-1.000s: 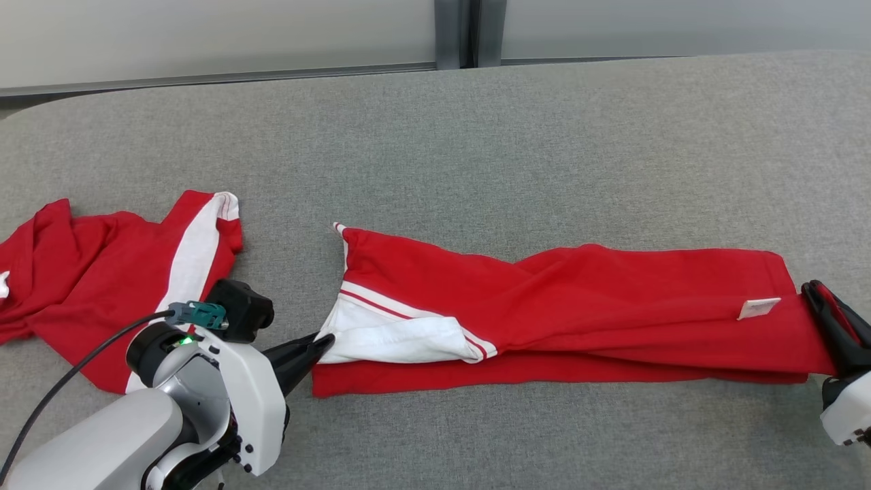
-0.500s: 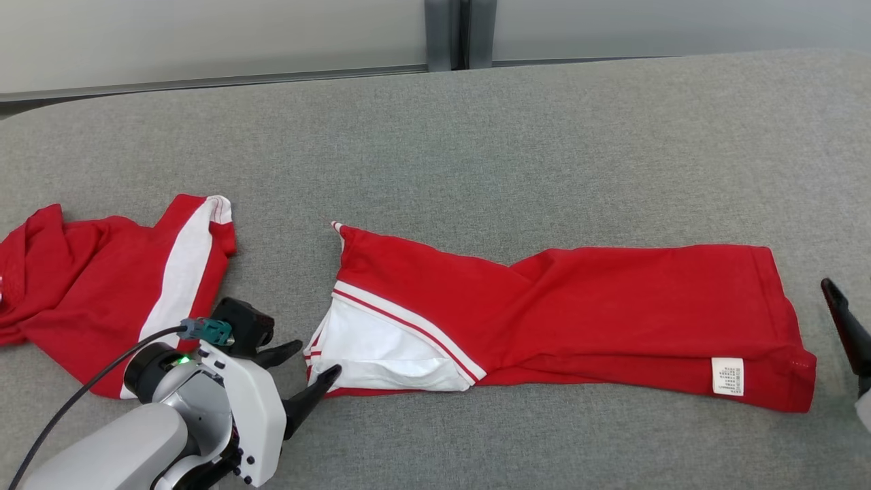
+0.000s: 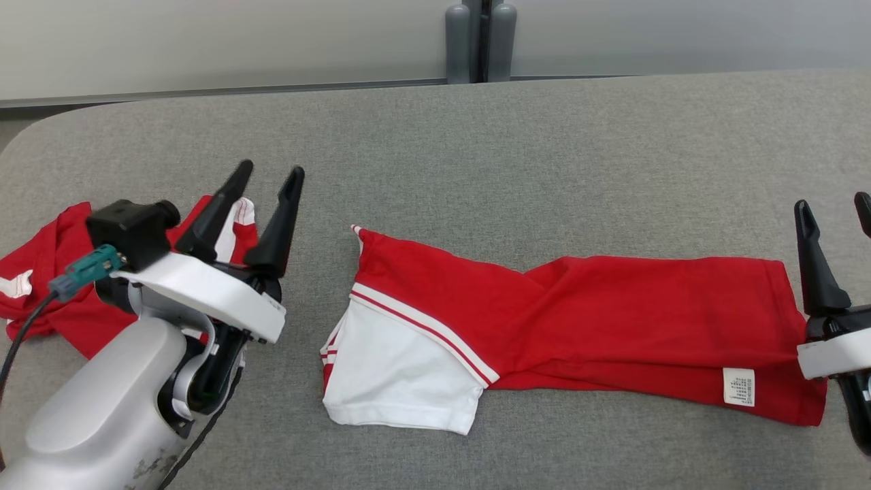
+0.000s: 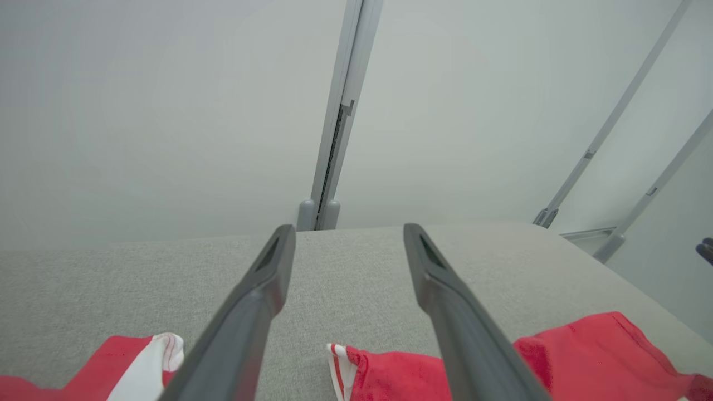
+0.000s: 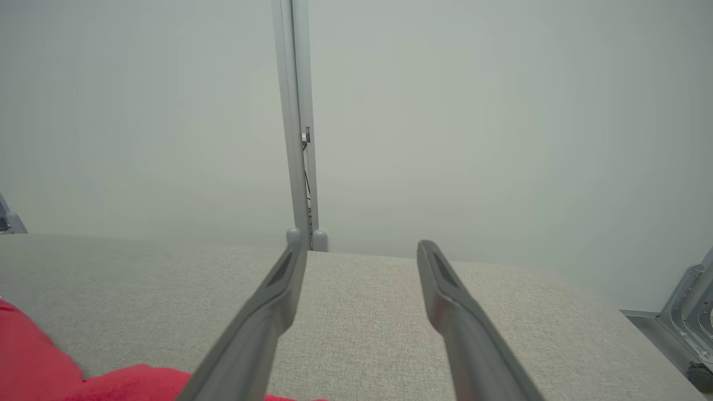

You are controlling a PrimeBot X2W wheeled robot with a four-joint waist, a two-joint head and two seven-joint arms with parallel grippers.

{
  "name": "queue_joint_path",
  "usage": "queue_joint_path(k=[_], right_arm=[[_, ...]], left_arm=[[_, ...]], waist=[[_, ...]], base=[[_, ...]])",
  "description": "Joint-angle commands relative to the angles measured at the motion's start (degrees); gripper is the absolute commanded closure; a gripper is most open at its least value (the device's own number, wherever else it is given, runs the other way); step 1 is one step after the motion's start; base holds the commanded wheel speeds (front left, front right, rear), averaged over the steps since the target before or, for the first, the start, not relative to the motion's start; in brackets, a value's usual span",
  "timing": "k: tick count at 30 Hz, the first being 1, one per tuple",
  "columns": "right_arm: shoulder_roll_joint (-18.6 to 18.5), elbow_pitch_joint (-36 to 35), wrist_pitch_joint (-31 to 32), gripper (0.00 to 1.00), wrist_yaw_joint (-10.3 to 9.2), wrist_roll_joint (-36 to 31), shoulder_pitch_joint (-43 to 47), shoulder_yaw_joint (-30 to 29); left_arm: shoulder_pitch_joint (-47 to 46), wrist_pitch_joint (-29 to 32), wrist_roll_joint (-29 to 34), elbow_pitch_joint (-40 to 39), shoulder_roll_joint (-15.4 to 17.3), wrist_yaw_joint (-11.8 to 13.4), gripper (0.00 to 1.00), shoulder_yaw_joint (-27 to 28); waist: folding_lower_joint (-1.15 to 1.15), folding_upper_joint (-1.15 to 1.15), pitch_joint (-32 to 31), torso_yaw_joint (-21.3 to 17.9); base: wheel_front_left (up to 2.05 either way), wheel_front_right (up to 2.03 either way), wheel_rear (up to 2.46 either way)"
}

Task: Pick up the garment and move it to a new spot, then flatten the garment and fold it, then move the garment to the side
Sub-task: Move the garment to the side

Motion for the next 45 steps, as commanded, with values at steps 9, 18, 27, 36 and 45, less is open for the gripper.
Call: queue_joint_path(k=[9, 18, 27, 36, 45], right_arm=[[8.2, -7.2, -0.3, 0.00, -0.02, -7.2, 5.1, -4.4], [13.5, -6.3, -0.3, 0.00, -0.02, -10.1, 8.6, -7.4], [17.6, 5.8, -0.2, 0.00, -0.02, -11.6, 8.9, -18.4], [19.5, 18.0, 0.0, 0.00, -0.02, -11.2, 5.7, -22.9], [18.8, 24.2, 0.7, 0.00, -0.01, -7.4, 2.4, -16.7]], left_arm=[[10.5, -0.8, 18.6, -3.8, -11.5, -0.1, 0.00, 22.5], [21.0, -0.8, 32.8, -2.2, -23.6, -8.1, 0.00, 34.3], [21.6, -0.7, 38.2, 0.5, -26.5, -12.5, 0.00, 38.2], [20.5, -0.7, 38.5, 2.1, -26.9, -13.7, 0.00, 39.0], [19.2, -0.8, 38.1, 2.4, -27.0, -13.9, 0.00, 39.1]], waist=[[0.00, 0.00, -0.8, 1.7], [0.00, 0.00, -1.2, 2.7], [0.00, 0.00, -0.4, 3.4], [0.00, 0.00, 0.7, 2.9], [0.00, 0.00, 1.6, 2.6]], base=[[0.00, 0.00, 0.00], [0.00, 0.00, 0.00], [0.00, 0.00, 0.00], [0.00, 0.00, 0.00], [0.00, 0.00, 0.00]])
